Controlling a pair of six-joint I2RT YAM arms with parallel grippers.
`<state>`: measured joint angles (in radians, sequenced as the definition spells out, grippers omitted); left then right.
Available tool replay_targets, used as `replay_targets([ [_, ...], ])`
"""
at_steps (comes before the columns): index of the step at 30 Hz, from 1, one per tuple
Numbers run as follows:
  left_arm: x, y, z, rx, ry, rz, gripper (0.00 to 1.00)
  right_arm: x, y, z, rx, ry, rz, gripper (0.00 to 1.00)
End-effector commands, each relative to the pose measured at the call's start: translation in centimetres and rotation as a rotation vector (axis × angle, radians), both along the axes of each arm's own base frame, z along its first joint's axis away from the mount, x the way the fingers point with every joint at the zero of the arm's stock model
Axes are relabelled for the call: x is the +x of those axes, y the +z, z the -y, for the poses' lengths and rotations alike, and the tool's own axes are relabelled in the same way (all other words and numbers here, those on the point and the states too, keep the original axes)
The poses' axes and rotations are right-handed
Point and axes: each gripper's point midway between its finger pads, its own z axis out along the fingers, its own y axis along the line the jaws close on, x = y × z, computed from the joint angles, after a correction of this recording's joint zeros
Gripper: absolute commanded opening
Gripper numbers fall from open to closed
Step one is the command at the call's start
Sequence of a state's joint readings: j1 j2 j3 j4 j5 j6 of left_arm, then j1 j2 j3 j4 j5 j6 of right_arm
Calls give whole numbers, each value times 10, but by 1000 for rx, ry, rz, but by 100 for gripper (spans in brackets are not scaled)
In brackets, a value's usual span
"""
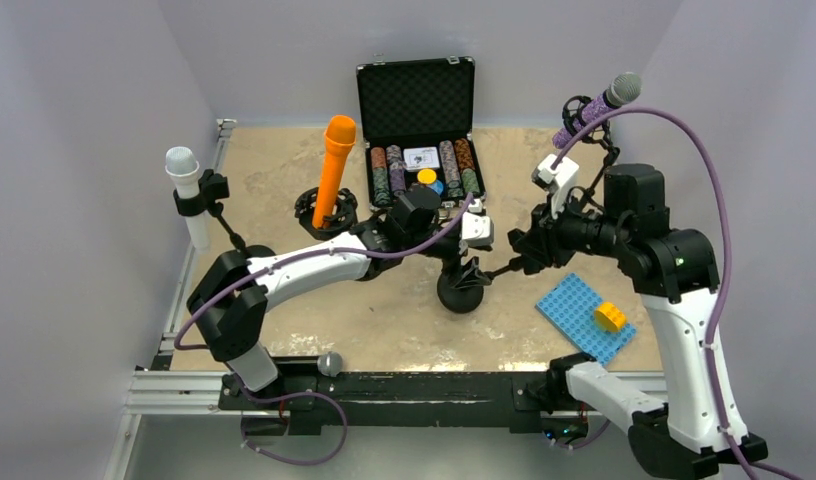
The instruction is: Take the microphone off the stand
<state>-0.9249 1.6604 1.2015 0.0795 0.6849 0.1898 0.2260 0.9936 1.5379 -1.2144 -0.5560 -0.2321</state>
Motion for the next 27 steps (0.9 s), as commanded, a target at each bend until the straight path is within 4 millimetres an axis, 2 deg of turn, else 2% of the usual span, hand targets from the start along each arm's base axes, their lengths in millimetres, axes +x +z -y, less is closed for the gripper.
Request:
replay_targets([
  [1, 2, 39, -3, -57, 6, 50, 74, 1, -13, -3, -90, 78, 59, 0],
  [5, -8, 28, -30, 18, 38, 10, 75, 3, -30, -6, -163, 125, 47, 0],
  [10, -21, 34, -60, 66, 85, -15, 75, 7, -40, -18, -239, 201, 52, 0],
  [15, -33, 43, -82, 94, 90, 9, 73, 11, -66, -31, -302, 246, 14, 0],
  [18, -37, 42, -86, 92, 68, 40, 72, 17, -79, -36, -315, 223, -20, 0],
  [22, -42, 42, -82, 53, 26, 47, 70, 22, -84, -44, -318, 198, -61, 0],
  [27, -48, 47, -92, 72, 11, 72, 69, 8, -96, -59, -411, 341, -55, 0],
])
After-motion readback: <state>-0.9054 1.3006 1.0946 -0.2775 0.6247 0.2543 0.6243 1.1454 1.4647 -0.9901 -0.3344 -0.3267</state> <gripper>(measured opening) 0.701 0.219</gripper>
